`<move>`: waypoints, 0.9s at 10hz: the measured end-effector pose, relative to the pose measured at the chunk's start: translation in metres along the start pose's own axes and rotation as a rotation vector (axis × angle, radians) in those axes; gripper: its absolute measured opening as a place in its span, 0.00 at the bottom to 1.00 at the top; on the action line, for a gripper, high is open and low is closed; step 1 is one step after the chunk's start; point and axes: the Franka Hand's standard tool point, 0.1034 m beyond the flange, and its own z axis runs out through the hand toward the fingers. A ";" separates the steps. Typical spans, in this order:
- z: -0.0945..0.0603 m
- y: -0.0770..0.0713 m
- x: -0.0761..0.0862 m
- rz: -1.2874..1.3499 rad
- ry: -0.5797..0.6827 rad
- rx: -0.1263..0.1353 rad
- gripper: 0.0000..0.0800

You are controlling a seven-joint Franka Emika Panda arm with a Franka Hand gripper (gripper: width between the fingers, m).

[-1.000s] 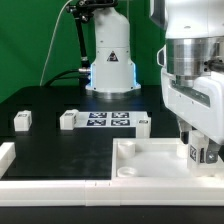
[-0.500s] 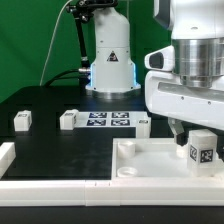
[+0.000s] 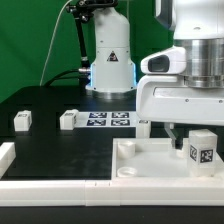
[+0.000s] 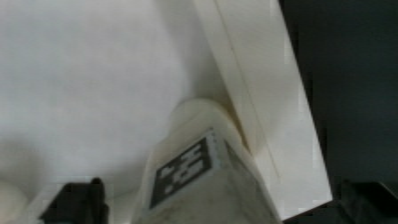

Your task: Assemble one leg

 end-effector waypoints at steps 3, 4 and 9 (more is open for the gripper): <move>0.000 0.003 0.002 -0.231 0.003 -0.010 0.81; 0.000 0.004 0.002 -0.337 0.004 -0.020 0.81; 0.000 0.005 0.003 -0.305 0.005 -0.020 0.36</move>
Offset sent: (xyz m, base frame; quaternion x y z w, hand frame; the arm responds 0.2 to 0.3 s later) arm -0.0004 0.0013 0.0024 -0.0041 0.0045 -0.2227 0.9749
